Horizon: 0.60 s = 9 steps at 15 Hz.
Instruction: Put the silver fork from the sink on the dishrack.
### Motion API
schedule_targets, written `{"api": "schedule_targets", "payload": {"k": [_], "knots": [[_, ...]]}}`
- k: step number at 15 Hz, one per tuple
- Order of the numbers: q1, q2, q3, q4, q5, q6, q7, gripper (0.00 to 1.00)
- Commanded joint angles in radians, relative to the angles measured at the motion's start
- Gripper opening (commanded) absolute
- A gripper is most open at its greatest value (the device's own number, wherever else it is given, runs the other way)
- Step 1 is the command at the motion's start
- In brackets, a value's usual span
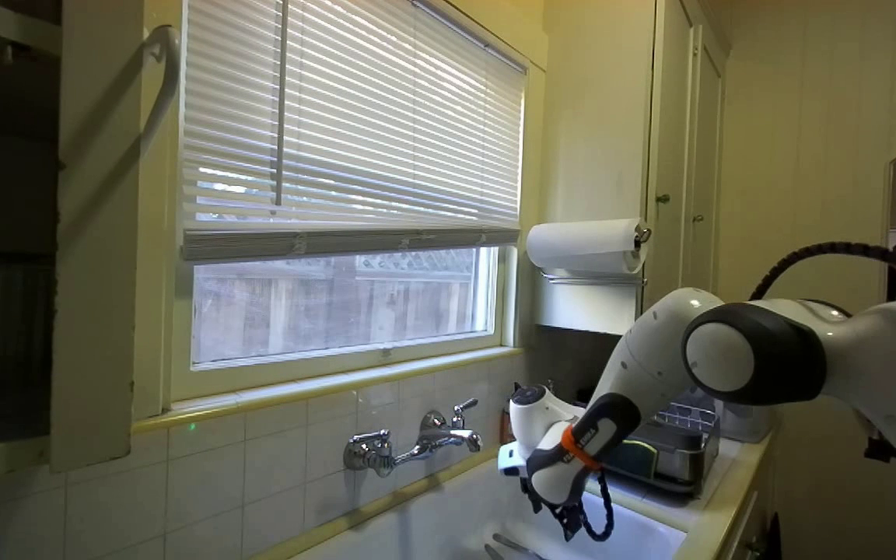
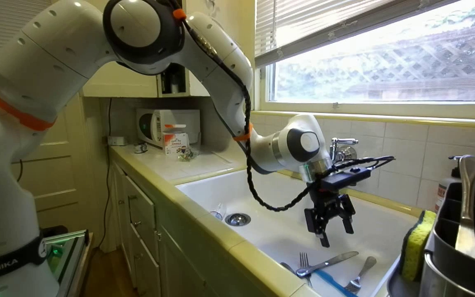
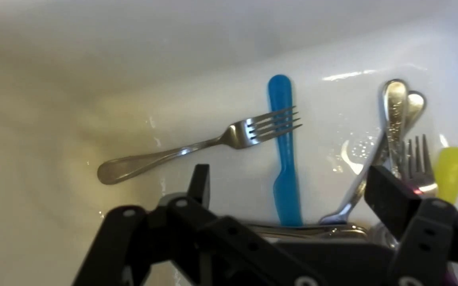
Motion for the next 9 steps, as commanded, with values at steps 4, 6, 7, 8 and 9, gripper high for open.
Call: {"api": "schedule_targets", "payload": {"k": [4, 6, 7, 8, 9], "knots": [[-0.053, 0.093, 0.020, -0.001, 0.104, 0.075, -0.129, 1.00], [-0.052, 0.110, 0.005, 0.016, 0.087, 0.105, -0.151, 1.00], [-0.054, 0.119, 0.004, 0.028, 0.082, 0.115, -0.172, 1.00], [-0.056, 0.136, 0.004, 0.047, 0.079, 0.137, -0.196, 1.00], [-0.054, 0.145, 0.004, 0.061, 0.077, 0.142, -0.223, 1.00]]}}
